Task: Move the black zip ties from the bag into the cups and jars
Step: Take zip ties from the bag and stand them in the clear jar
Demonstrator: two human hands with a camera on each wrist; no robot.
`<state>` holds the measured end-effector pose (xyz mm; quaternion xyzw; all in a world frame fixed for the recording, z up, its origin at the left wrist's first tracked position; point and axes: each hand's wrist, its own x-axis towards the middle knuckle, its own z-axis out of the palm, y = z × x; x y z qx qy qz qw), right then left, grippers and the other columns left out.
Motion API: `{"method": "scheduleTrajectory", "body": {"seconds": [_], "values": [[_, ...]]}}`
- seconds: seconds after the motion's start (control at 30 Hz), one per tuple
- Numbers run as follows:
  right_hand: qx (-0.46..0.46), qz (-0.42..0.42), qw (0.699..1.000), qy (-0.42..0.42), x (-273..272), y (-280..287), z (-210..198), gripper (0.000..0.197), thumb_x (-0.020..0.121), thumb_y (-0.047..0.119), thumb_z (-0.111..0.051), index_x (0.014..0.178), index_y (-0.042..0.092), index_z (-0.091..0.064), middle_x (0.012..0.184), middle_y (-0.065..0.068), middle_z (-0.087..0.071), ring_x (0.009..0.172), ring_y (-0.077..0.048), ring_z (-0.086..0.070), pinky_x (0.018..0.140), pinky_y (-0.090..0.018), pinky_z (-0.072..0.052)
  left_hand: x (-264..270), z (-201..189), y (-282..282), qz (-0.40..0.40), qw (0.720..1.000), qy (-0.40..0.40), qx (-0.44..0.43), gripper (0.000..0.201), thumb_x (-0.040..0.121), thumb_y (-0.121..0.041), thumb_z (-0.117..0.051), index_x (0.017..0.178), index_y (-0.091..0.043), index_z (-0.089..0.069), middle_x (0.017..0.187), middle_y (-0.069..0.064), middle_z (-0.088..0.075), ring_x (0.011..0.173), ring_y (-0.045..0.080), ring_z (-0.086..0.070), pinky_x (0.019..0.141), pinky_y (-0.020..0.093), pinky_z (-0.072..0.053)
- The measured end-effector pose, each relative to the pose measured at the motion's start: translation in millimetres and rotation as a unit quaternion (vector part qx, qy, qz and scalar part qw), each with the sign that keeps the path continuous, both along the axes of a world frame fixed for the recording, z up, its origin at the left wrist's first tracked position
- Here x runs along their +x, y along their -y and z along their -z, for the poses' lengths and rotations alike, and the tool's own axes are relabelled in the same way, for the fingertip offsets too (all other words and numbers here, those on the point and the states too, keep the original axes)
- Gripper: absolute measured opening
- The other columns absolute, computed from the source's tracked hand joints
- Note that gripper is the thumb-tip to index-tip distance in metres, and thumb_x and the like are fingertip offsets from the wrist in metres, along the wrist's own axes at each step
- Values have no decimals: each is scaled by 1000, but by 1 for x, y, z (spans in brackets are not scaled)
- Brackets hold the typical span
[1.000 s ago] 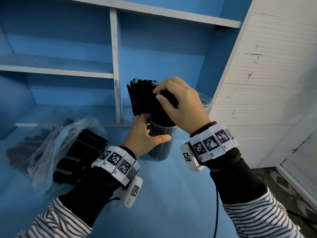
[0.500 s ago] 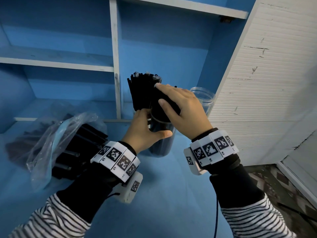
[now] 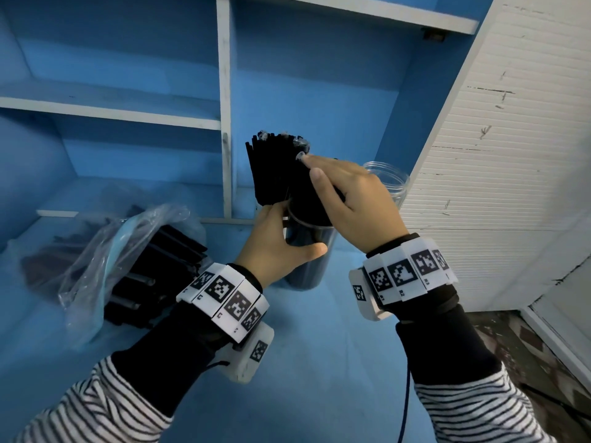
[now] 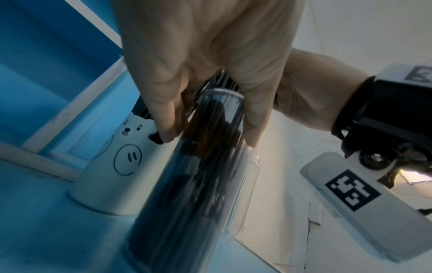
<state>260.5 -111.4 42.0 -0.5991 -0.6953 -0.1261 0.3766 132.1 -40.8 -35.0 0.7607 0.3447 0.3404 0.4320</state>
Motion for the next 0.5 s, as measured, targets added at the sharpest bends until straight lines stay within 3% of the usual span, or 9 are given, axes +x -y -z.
{"method": "scheduleTrajectory", "body": {"seconds": [0.1,0.17,0.2,0.27,0.33,0.4,0.5], "values": [[6,2,1000,-22,-1,1,-5,37,102,30,-38,121,15,-66,123,5,-66,118,-12,-59,100,-31,-45,-9,-7,3,10,999,-5,-38,85,67,-24,-85,138,-25,-38,125,-11,-50,120,7,-48,103,27,-40],[30,-1,999,-36,-4,1,-8,35,101,28,-41,119,13,-66,122,2,-67,116,-13,-59,101,-26,-43,-23,-11,7,-2,999,-9,-51,94,68,-26,-84,146,-22,-31,131,-9,-49,122,7,-44,108,31,-37],[48,-2,998,-38,-7,2,-8,34,100,27,-43,120,12,-66,122,1,-66,118,-14,-57,103,-23,-41,-31,-14,9,-8,999,-9,-41,90,70,-27,-82,145,-22,-34,132,-8,-50,122,8,-46,108,31,-38],[86,-6,995,-43,-16,4,-9,31,99,24,-46,119,10,-66,122,-2,-65,117,-16,-56,103,-23,-39,-51,-21,14,-19,1000,-13,15,61,78,-23,-77,132,-27,-50,125,-10,-57,119,5,-52,103,26,-40],[135,-25,989,-59,-31,6,-9,25,96,16,-50,110,5,-67,111,-4,-66,106,-21,-59,95,-29,-44,-78,-31,17,-33,997,-7,76,34,83,-20,-71,112,-35,-62,115,-16,-64,111,-1,-57,99,21,-43],[166,-55,981,-85,-49,8,-4,17,90,8,-51,96,2,-66,95,-5,-64,90,-20,-58,81,-27,-46,-107,-40,17,-77,989,-15,126,21,83,-28,-69,102,-37,-66,109,-18,-67,106,-2,-60,94,25,-46],[99,-134,973,-157,-78,4,13,15,84,5,-49,88,2,-64,85,-3,-61,78,-13,-55,70,-23,-46,-151,-47,11,-175,969,-31,173,19,81,-30,-70,99,-36,-67,106,-15,-66,101,4,-61,88,28,-46]]}}
